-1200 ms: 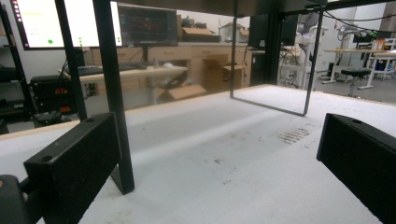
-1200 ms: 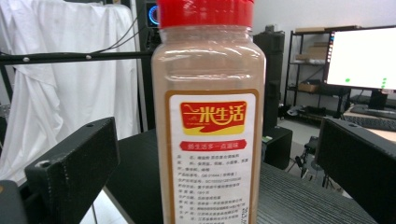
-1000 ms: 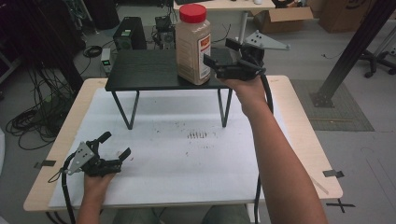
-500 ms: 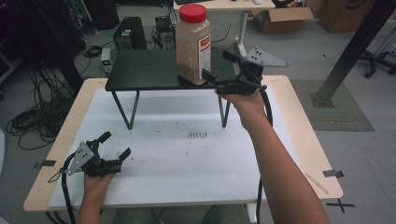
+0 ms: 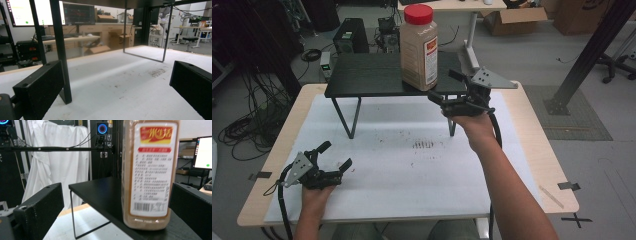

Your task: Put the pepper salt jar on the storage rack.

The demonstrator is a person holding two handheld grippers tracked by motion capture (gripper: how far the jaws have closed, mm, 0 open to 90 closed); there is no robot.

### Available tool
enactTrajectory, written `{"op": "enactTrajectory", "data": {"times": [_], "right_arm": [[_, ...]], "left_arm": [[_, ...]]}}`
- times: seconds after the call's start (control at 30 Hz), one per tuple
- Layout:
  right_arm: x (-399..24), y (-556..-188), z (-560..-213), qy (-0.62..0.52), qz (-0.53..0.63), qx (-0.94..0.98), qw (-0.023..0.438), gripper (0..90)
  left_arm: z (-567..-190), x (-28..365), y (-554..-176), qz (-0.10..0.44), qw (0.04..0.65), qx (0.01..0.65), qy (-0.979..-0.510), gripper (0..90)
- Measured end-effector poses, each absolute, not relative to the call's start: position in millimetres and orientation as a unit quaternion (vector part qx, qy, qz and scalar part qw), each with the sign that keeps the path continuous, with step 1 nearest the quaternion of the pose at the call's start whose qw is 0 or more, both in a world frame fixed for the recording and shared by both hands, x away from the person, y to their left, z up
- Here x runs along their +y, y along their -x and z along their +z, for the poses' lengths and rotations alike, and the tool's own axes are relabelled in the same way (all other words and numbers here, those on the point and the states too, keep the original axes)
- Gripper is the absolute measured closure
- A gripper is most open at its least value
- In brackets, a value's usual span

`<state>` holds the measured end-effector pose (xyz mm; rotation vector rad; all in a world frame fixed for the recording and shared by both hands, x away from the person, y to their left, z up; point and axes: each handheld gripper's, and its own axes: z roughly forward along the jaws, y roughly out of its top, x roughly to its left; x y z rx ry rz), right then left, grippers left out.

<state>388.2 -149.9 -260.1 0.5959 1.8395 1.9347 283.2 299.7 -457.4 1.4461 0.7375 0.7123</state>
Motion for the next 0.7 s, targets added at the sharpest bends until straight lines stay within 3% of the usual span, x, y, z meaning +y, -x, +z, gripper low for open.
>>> {"op": "enactTrajectory", "data": {"times": [0.7], "right_arm": [[-142,-368,-318,-0.193,0.689,0.674,0.184,0.0]], "left_arm": [[-457,300,-283,0.312,0.632,0.322,-0.632,0.2]]}}
